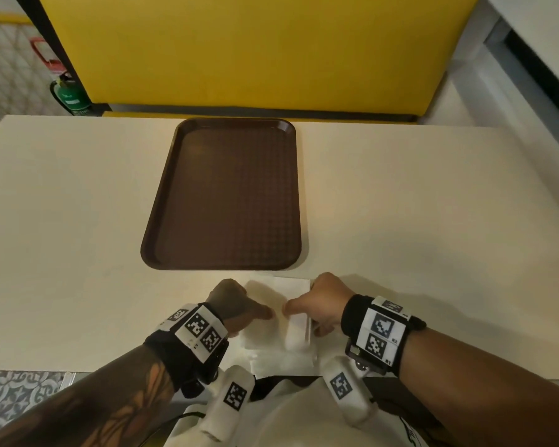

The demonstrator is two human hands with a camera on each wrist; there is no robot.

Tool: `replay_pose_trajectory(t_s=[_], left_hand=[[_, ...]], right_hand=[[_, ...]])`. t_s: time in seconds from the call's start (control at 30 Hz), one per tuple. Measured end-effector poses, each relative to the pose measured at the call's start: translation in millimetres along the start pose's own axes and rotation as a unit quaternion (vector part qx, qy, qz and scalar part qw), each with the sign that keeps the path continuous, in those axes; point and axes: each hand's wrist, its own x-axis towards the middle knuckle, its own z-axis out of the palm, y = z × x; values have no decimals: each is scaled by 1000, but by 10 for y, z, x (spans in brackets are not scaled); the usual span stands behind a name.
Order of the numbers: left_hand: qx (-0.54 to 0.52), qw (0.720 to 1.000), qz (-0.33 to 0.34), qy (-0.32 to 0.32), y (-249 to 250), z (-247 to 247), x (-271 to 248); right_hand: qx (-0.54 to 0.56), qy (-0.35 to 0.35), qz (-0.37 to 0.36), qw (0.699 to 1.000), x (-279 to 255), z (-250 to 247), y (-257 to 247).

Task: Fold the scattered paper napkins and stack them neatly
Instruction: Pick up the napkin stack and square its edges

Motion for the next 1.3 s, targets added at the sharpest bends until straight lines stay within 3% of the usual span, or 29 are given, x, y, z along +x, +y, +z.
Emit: replay_pose_trajectory(t_s=[0.3,0.6,0.97,1.13,1.3], left_hand=[[-43,998,-17,-50,17,-19,52],[-44,993,18,-104,37,-63,117],[-64,988,105,-92,26,-132,146],[-74,987,108,-97,-4,-138,114],[-69,992,94,-43,-11,-77,95]], right_hand=[[25,-28,31,999,144,4,-3],[29,-23,24,999,203,-42,39],[29,-54,30,998,255,-98,-26],[-3,-68,29,997,265,-126,-46],[-17,-62,6,998,264,-84,-60]])
